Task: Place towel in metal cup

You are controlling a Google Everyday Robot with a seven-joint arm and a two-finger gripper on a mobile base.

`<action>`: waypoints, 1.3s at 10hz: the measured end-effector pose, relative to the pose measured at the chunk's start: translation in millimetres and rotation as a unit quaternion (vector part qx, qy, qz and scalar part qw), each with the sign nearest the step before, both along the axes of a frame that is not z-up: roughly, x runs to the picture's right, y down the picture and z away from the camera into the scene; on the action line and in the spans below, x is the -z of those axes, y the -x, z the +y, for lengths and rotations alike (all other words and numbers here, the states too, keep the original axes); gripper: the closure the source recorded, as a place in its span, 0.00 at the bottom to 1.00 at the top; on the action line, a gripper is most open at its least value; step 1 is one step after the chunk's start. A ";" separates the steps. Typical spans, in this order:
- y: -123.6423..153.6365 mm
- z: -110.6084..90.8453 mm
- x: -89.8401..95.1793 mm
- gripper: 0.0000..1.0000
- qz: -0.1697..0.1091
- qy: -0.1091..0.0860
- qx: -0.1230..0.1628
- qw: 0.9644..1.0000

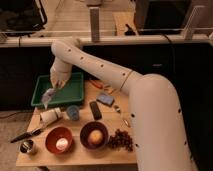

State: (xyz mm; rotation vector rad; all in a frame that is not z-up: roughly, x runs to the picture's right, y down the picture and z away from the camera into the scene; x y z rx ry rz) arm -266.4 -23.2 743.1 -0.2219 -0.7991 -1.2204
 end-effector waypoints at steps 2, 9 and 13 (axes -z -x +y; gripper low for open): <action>6.1 11.1 3.3 1.00 0.005 -0.002 0.006 1.000; 6.0 94.3 34.4 1.00 0.010 -0.013 0.051 0.999; 30.2 119.0 54.6 1.00 0.016 -0.024 0.082 0.996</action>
